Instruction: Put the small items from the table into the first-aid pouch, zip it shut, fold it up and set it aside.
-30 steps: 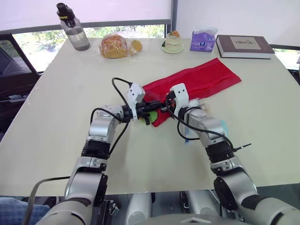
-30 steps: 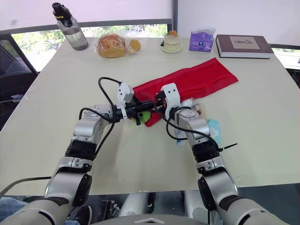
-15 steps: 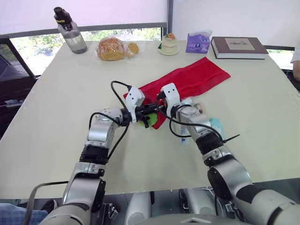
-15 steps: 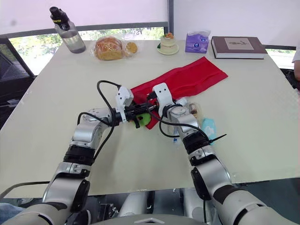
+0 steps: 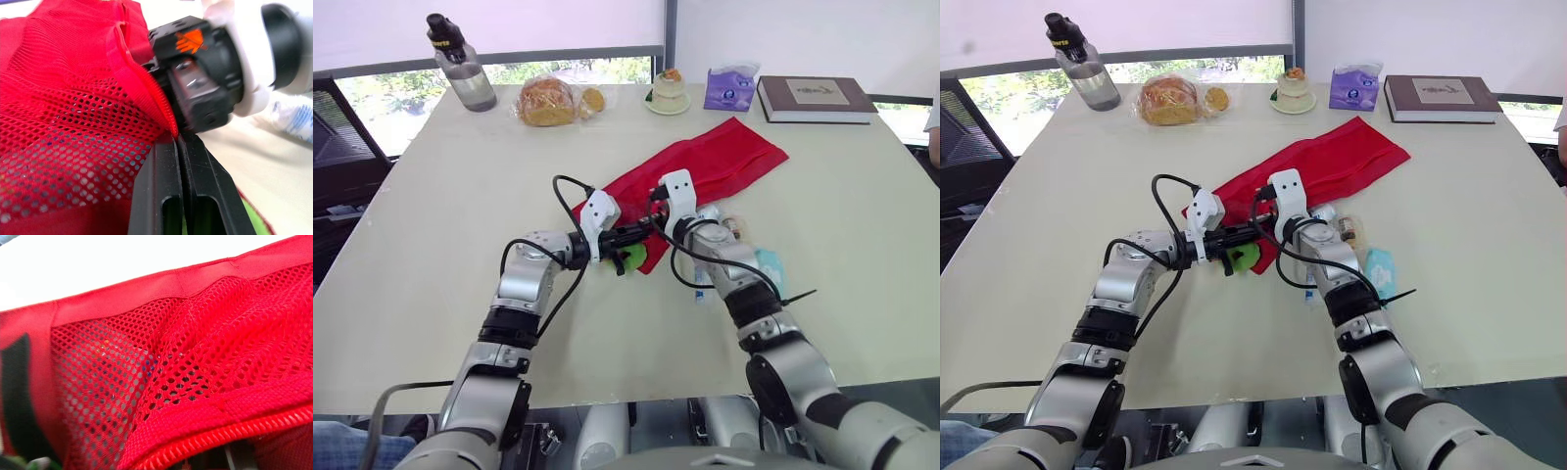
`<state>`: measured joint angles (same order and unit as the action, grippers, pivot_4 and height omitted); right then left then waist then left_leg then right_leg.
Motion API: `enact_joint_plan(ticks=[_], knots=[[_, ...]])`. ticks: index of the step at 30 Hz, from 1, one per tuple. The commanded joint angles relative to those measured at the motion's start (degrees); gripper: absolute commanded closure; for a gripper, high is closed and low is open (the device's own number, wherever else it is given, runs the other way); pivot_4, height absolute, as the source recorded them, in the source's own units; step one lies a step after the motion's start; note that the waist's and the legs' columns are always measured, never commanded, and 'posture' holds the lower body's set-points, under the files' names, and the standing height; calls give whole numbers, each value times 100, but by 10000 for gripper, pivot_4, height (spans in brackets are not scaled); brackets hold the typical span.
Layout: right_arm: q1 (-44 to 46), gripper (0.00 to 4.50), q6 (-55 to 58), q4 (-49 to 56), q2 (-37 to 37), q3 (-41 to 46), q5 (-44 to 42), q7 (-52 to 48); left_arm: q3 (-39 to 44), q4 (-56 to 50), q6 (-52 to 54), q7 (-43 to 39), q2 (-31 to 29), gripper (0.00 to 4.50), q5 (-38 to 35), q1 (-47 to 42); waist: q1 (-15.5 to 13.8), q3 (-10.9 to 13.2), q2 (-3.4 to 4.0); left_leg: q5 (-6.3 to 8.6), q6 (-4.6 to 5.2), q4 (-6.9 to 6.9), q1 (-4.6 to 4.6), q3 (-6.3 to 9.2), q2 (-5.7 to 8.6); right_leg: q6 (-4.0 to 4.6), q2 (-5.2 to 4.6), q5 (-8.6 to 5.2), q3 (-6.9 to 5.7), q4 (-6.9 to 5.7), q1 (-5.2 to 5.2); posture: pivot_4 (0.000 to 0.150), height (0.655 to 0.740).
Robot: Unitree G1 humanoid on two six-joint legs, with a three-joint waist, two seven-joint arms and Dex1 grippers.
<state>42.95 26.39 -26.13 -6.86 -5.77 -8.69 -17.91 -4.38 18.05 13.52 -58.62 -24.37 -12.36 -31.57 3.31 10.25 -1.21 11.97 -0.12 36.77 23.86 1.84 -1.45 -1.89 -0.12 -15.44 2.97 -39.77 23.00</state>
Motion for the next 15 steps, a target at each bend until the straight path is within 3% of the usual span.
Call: enact_joint_plan(ticks=[1,9,15], knots=[[-414,44766,673,1239,208,-207,-223,-363,20,281,-128,-2,-100,45000,79,-151,-7,0,0,0,0,-4,0,1,0,0,0,0,-1,1,1,1500,7400],[-1231,44766,1620,3095,868,-385,-529,-736,88,747,-364,-43,-298,45000,94,-374,17,1,-1,0,0,-20,3,-3,1,-1,3,-2,3,6,13,1500,7400],[-1809,44766,1382,4252,1521,-70,-915,-1188,36,788,-626,-171,-706,45000,296,-361,17,2,-2,0,0,-24,4,-3,-1,-7,7,-6,3,7,16,1500,7400]])
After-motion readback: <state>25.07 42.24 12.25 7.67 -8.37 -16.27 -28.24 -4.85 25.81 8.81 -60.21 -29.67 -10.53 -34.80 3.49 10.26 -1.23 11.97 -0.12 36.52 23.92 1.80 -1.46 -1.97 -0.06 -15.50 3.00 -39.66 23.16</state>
